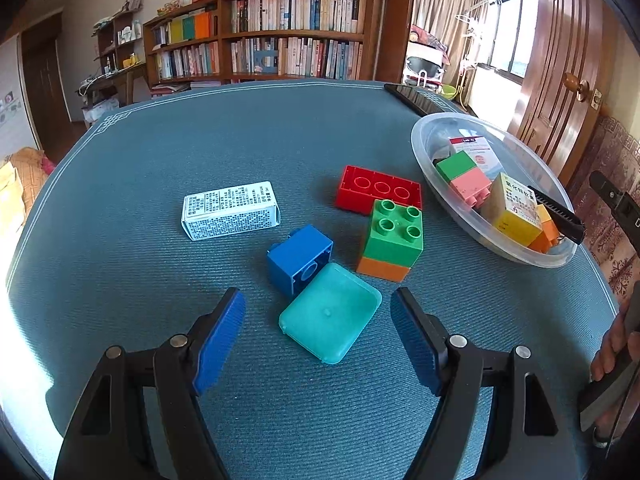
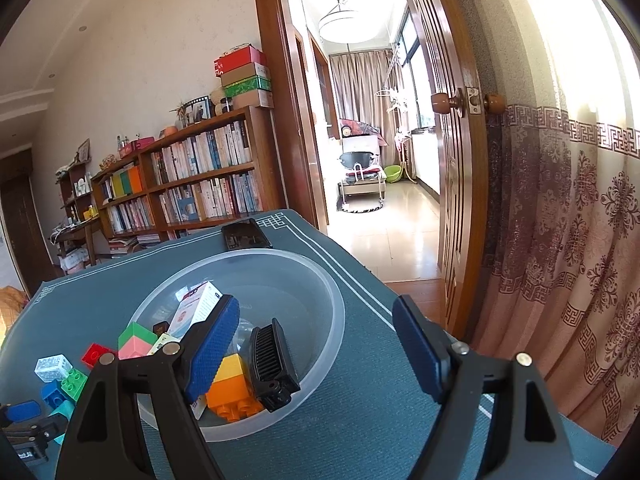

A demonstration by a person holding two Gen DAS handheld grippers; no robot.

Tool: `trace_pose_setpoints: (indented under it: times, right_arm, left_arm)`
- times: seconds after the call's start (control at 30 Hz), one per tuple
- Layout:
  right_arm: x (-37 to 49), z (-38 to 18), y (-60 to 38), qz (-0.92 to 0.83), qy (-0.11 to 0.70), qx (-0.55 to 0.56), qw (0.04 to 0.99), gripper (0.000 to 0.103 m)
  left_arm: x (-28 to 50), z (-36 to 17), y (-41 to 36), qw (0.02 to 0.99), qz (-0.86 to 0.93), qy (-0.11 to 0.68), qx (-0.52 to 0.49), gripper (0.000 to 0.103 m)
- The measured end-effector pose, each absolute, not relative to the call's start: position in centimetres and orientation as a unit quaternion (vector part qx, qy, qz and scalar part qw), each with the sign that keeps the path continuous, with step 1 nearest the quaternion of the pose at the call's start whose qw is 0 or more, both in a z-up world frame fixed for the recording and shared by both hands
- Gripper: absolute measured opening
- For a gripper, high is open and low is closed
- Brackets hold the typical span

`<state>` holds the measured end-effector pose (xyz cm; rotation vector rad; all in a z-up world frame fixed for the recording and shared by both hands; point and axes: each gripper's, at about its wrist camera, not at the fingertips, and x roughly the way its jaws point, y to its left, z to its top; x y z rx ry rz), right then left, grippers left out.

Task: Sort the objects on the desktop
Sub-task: 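Move the left tool to the teal soap box and grasp it, then grasp the green-and-orange block with right tool while left tool holds the teal box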

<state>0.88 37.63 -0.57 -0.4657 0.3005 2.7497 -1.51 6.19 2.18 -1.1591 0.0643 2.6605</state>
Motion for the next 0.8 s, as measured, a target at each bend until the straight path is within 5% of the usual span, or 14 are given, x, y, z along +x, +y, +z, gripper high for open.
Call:
trace_pose_setpoints:
  times: [0.43, 0.57, 0.8]
  right_arm:
    - [1.1, -0.1, 34.7, 0.975, 0.112, -0.176, 0.083, 0.084]
    - [1.3, 0.0, 32.8, 0.978, 0.098, -0.176, 0.049, 0.084]
    - [0.7, -0.9, 28.9, 0.967, 0.091, -0.228, -0.071, 0.084]
  left_arm:
    - [-1.9, 0.7, 7.1, 0.112, 0.907, 0.041, -0.404, 0.078]
    - [-1.6, 0.8, 7.3, 0.123, 0.907, 0.045, -0.399, 0.059]
    - [-0.8, 1.1, 6.6, 0.115, 0.911, 0.036, -0.395, 0.058]
